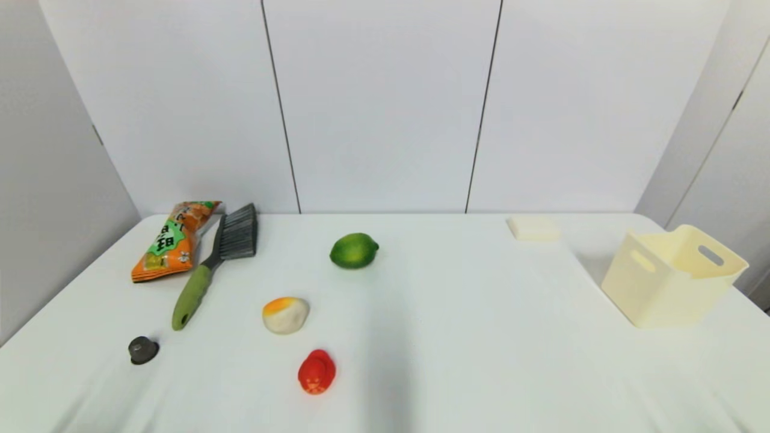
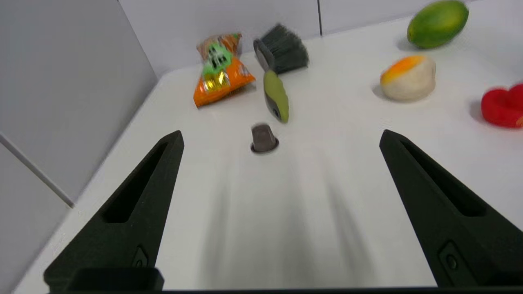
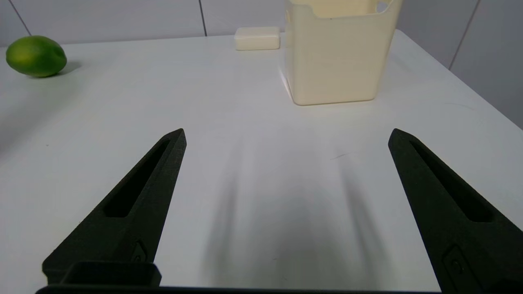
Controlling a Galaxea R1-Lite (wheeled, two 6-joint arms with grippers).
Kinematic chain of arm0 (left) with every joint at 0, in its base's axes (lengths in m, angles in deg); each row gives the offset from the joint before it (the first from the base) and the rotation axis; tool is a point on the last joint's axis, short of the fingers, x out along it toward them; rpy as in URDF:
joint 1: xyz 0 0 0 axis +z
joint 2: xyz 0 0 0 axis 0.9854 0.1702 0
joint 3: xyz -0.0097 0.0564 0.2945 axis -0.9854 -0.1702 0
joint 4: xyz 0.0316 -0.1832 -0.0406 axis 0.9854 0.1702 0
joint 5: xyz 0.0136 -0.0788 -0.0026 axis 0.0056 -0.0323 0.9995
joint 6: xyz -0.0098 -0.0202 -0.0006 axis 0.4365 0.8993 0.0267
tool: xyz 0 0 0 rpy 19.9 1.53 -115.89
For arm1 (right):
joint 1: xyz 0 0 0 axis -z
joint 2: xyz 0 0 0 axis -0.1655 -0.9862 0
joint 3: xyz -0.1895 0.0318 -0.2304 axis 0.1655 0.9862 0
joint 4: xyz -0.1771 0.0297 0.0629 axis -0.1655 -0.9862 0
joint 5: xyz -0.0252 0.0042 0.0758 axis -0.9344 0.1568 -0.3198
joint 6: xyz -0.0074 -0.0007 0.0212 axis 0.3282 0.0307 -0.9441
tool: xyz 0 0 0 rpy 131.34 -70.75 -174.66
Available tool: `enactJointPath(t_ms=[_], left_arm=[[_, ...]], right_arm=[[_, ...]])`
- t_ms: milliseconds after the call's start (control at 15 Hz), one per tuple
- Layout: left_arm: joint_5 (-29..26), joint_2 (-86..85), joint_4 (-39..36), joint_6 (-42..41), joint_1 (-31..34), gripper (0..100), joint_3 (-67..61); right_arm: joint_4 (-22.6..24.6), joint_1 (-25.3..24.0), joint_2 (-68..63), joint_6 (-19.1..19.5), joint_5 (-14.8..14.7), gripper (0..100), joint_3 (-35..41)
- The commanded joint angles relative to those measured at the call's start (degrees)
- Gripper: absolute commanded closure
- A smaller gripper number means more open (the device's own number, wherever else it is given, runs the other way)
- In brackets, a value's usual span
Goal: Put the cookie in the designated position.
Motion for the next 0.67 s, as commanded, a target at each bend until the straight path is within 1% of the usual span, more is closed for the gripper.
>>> enactJointPath(t_ms=[67,133,267,667], left_arm=[[-0.77,-1.95,3.35,2.50,-0.02,0,-0.46],[-0.25,-1.95,3.79,6.81,-0.02,0,-0.46],[2.83,-1.95,3.44,14.28,-0.02,0,-0.46],[2.65,-1.95,3.44,14.10,-0.02,0,-0.46]], right_arm=[[0.01,0.00,0.01,0.02,0.02,0,0.09],[0.01,0.00,0.01,-0.07,-0.07,0,0.09],[0.01,0.00,0.01,0.02,0.02,0,0.09],[0.01,0.00,0.01,0.02,-0.07,0,0.09]])
